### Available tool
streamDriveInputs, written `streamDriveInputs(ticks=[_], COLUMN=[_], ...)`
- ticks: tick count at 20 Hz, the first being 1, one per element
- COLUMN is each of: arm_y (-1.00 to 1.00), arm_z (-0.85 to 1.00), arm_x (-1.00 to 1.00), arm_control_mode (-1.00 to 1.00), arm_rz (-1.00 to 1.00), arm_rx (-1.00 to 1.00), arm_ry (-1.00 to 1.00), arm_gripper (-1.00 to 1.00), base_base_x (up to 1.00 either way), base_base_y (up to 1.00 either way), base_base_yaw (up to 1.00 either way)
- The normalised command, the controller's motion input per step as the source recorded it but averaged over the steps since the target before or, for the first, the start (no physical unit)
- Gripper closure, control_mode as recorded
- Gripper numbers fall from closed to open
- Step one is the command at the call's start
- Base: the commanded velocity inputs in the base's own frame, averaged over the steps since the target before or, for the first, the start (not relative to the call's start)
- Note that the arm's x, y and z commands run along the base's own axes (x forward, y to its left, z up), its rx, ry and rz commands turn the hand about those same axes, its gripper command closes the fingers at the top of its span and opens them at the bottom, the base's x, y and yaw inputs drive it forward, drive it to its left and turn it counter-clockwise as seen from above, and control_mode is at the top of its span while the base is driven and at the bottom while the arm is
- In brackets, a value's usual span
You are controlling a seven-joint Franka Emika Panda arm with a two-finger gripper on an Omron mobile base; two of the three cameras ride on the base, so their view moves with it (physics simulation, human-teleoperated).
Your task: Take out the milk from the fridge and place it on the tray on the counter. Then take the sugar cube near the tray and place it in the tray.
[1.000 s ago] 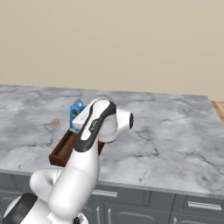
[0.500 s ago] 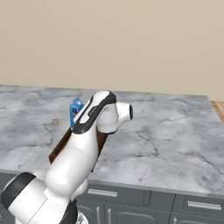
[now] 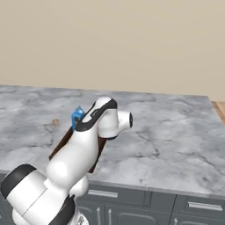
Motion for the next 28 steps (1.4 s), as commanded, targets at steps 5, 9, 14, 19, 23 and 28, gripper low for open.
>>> streamDriveInputs(ticks=[5, 9, 14, 19, 23, 28], arm_y=[0.0, 0.02, 0.0, 0.0, 0.0, 0.0], arm_z=[-0.31, -0.27, -0.24, -0.19, -0.2, -0.23], arm_x=[0.03, 0.1, 0.02, 0.0, 0.02, 0.08], arm_control_mode=[-1.0, -1.0, -1.0, -1.0, -1.0, -1.0], arm_rz=[0.0, 0.0, 0.0, 0.0, 0.0, 0.0], arm_rx=[-0.09, -0.05, 0.02, 0.01, 0.0, 0.0], arm_ry=[0.0, 0.0, 0.0, 0.0, 0.0, 0.0], arm_gripper=[1.0, 1.0, 1.0, 1.0, 1.0, 1.0], base_base_x=[0.0, 0.0, 0.0, 0.0, 0.0, 0.0], base_base_y=[0.0, 0.0, 0.0, 0.0, 0.0, 0.0], base_base_yaw=[0.0, 0.0, 0.0, 0.0, 0.0, 0.0])
